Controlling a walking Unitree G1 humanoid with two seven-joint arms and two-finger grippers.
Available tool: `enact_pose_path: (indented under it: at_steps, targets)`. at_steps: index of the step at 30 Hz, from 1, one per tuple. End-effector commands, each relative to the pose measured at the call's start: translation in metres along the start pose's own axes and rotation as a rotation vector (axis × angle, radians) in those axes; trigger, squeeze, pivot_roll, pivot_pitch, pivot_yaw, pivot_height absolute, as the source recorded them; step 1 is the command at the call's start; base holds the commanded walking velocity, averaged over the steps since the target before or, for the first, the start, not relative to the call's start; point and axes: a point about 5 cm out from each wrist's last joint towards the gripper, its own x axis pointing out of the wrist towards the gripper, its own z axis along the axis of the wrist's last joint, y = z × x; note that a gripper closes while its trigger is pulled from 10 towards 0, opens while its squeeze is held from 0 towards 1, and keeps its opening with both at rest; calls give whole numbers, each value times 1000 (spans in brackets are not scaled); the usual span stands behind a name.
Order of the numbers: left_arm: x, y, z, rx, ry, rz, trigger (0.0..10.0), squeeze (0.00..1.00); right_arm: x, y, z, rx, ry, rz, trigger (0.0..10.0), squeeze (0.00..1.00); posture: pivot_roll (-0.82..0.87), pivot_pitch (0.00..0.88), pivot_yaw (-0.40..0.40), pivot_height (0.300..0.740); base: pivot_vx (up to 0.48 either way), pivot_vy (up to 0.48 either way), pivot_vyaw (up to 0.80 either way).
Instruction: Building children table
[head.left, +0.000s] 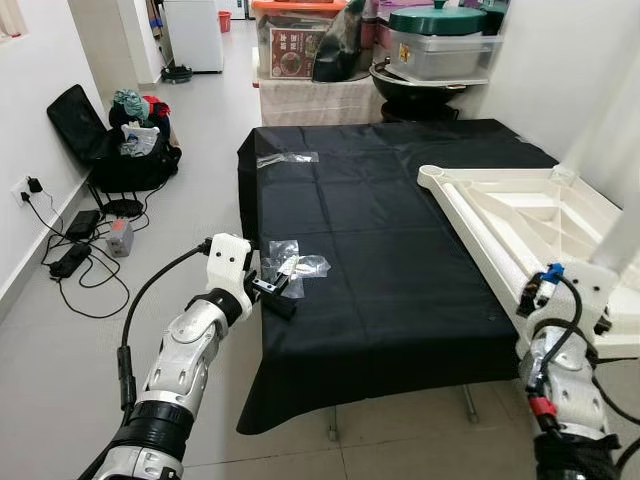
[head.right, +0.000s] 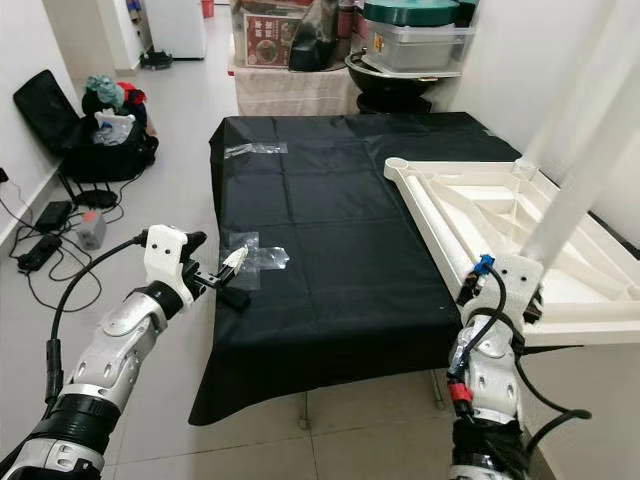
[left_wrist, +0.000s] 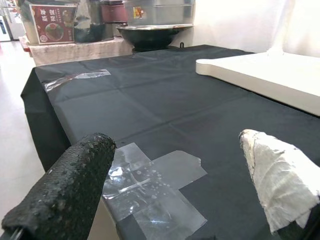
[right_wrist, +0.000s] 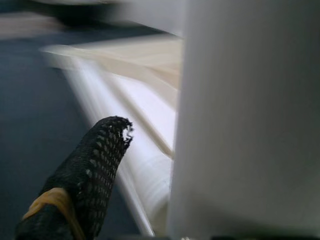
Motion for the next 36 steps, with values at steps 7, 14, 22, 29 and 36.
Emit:
enact_pose_path:
  at_steps: [7,14,22,29,36]
  targets:
    - [2,-2,-1,0,3,-6,10000,0,8,16,28,32,-97,309,10000,0,-2,0,-65,740,0,0,0]
    - [-4,2,-2,10,7,3,10000,0,14,33,8,-30,7,461,10000,0,38,0,-93,740,0,0,0]
    - [-5,2,-4,6,7,12,10000,0,5,53,-21,-88,97,627,7843,0,-6,0,-90,740,0,0,0]
    - [-3,-3,-3,1,4,-9,10000,0,15,29,-29,-114,124,302,0,0,-16,0,-75,740,0,0,0]
    - [-3,1,-1,4,2,2,10000,0,14,-21,-32,-167,162,-330,0,0,-26,0,-75,740,0,0,0]
